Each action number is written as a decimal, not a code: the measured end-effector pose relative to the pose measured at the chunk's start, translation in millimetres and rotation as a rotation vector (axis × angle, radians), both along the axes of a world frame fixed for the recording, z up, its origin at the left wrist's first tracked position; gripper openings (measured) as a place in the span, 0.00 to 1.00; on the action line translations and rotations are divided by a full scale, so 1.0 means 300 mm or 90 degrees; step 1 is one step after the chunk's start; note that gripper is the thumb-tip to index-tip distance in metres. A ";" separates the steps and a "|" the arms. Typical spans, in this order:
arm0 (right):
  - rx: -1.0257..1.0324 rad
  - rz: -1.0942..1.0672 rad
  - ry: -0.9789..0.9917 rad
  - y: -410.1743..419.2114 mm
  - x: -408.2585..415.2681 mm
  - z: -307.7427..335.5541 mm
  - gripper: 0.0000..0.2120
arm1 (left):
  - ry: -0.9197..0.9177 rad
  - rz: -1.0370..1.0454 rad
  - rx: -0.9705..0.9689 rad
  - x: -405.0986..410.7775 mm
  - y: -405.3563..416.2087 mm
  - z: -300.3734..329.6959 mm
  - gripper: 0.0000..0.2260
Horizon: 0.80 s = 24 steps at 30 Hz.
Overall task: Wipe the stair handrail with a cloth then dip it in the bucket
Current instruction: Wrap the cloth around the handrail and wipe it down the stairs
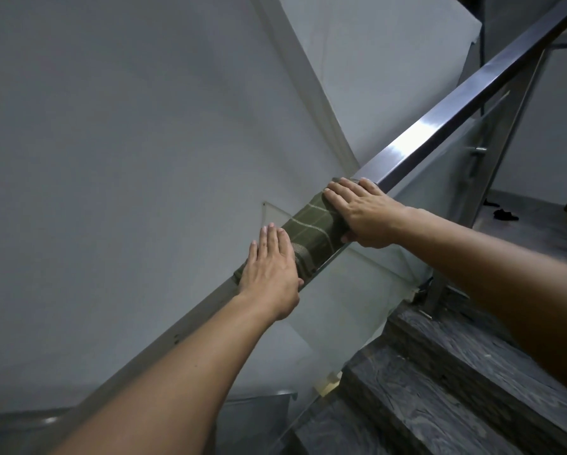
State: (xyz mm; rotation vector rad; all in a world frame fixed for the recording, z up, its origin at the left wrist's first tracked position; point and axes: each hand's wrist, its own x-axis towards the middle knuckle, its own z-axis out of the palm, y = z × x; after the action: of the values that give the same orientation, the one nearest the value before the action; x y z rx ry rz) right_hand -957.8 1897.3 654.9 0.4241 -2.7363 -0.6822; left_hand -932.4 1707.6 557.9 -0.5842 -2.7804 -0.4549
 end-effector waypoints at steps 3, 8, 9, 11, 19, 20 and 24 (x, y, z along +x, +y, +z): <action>0.000 0.008 0.000 -0.048 0.018 -0.035 0.43 | -0.006 0.002 0.013 0.024 -0.048 -0.033 0.40; 0.017 0.009 -0.004 -0.128 0.045 -0.090 0.44 | -0.017 -0.006 0.020 0.053 -0.141 -0.095 0.39; 0.023 0.012 -0.002 -0.145 0.052 -0.103 0.44 | -0.019 -0.006 0.022 0.058 -0.158 -0.109 0.39; 0.028 0.016 0.006 -0.176 0.064 -0.128 0.44 | -0.017 -0.003 0.024 0.067 -0.188 -0.133 0.39; 0.044 0.014 0.010 -0.329 0.126 -0.234 0.43 | -0.011 -0.032 0.067 0.107 -0.350 -0.241 0.40; 0.045 0.012 0.010 -0.351 0.134 -0.250 0.44 | -0.012 -0.039 0.069 0.113 -0.377 -0.256 0.40; 0.053 0.012 0.014 -0.440 0.167 -0.317 0.44 | -0.031 -0.060 0.061 0.139 -0.488 -0.317 0.39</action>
State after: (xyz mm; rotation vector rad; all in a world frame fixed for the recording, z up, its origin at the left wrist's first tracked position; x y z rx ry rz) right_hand -907.6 1765.2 559.9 0.4578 -2.6867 -0.7940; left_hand -890.6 1561.1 462.9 -0.6922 -2.7667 -0.6254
